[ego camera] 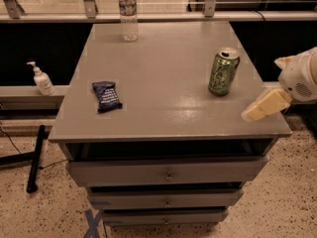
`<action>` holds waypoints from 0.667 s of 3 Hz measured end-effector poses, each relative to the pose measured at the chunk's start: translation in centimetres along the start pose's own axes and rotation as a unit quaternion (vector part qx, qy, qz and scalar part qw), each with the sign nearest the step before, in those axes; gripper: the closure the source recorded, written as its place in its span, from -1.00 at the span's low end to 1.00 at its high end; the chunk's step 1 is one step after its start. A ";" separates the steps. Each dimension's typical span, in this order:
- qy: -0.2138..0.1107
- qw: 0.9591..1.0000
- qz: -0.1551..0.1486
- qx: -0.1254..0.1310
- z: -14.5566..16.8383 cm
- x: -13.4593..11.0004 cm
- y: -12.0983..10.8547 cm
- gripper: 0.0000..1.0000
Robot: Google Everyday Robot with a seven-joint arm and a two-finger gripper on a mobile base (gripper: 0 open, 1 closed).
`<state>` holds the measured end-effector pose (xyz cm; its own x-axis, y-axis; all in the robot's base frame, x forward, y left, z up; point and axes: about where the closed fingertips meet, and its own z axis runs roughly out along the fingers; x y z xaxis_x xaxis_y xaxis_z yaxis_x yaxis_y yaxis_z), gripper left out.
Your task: Move green can near water bottle
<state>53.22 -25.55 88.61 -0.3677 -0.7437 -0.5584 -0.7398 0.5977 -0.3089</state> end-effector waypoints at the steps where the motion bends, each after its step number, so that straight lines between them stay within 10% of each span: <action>1: -0.078 0.996 0.050 0.001 3.0 -0.6 -2.1 -1.00; 2: -0.168 0.982 0.092 -0.007 5.8 -1.7 -3.8 -1.00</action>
Offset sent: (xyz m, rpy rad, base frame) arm 0.1031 0.0081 -0.0330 0.5897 -0.2232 -0.0268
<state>59.92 -24.83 86.23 -0.2913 -0.4821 -0.8263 -0.6863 0.7070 -0.1705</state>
